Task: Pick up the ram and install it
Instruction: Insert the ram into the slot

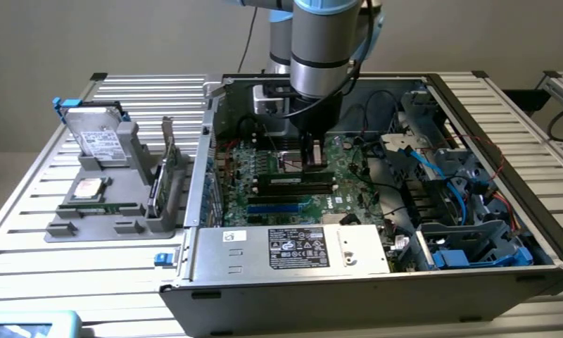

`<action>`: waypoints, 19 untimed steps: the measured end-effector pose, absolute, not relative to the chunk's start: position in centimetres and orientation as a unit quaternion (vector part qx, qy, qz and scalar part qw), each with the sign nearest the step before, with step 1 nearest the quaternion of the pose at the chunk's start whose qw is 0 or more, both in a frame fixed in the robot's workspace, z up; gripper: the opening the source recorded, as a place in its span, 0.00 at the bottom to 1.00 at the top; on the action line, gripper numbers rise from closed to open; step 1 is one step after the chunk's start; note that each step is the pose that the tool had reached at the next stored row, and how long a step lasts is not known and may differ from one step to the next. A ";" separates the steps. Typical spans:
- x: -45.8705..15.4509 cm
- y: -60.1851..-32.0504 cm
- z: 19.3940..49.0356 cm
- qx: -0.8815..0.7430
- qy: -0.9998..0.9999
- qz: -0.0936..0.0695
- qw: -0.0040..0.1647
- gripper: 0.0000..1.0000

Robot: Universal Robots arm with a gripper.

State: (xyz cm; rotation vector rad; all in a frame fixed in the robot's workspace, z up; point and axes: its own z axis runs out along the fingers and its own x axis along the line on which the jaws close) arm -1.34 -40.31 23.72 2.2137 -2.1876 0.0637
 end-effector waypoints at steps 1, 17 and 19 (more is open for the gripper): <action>-1.3 -40.3 23.7 0.711 -0.703 0.020 0.014 0.13; -1.3 -40.2 23.2 0.712 -0.701 0.021 0.014 0.13; -1.3 -40.2 23.1 0.712 -0.701 0.021 0.014 0.13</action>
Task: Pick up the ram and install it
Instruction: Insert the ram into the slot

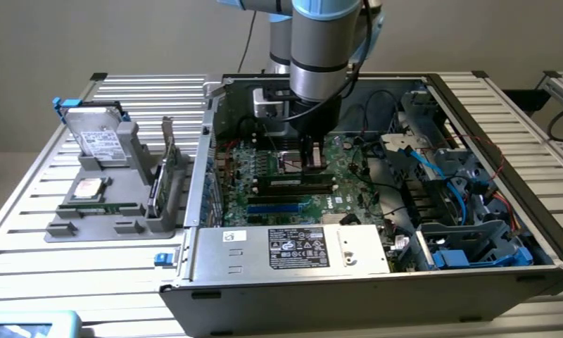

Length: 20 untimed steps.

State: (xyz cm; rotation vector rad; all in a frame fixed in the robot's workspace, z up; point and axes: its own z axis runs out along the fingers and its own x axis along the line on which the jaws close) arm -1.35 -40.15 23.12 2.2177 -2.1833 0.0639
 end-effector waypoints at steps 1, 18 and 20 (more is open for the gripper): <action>-1.4 -40.2 23.1 0.712 -0.701 0.021 0.015 0.13; -1.4 -40.3 23.0 0.712 -0.701 0.022 0.016 0.13; -1.4 -40.3 23.0 0.713 -0.701 0.022 0.016 0.13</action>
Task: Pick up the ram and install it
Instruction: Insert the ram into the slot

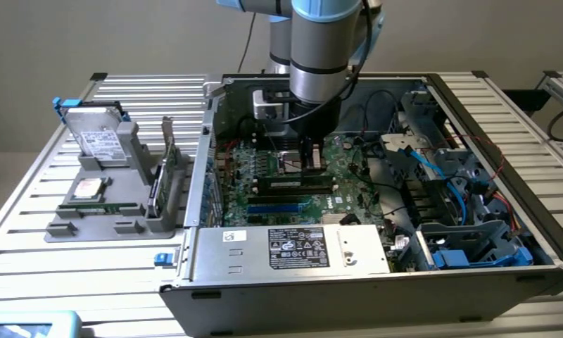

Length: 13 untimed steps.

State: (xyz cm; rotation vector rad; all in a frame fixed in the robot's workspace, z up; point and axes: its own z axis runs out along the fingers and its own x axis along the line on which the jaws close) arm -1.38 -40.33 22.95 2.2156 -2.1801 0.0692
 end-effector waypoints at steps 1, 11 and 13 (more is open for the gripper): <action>-1.4 -40.3 22.9 0.712 -0.701 0.023 0.017 0.13; -1.4 -40.1 22.7 0.712 -0.701 0.025 0.019 0.13; -1.4 -40.1 22.7 0.712 -0.701 0.025 0.019 0.13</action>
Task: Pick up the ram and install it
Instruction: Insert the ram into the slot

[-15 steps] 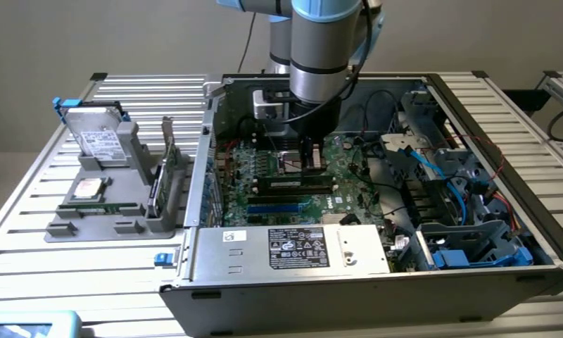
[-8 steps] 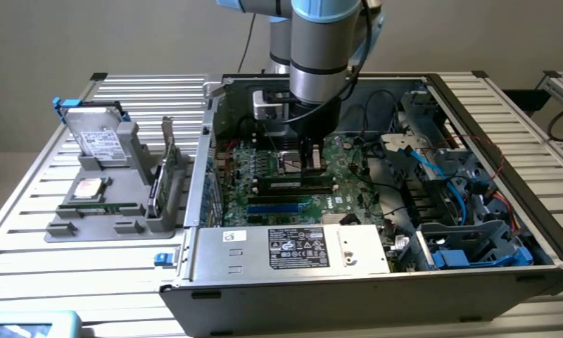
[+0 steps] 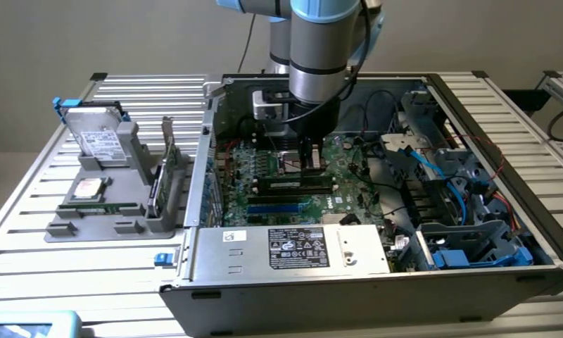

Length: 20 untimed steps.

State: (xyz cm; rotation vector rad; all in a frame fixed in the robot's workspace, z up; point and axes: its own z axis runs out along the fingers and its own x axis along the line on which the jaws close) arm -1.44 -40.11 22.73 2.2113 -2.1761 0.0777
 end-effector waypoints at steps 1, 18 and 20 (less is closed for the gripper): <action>-1.4 -40.1 22.7 0.712 -0.701 0.025 0.019 0.13; -1.5 -40.1 22.5 0.712 -0.701 0.027 0.021 0.21; -1.4 -40.1 23.0 0.712 -0.701 0.027 0.021 0.27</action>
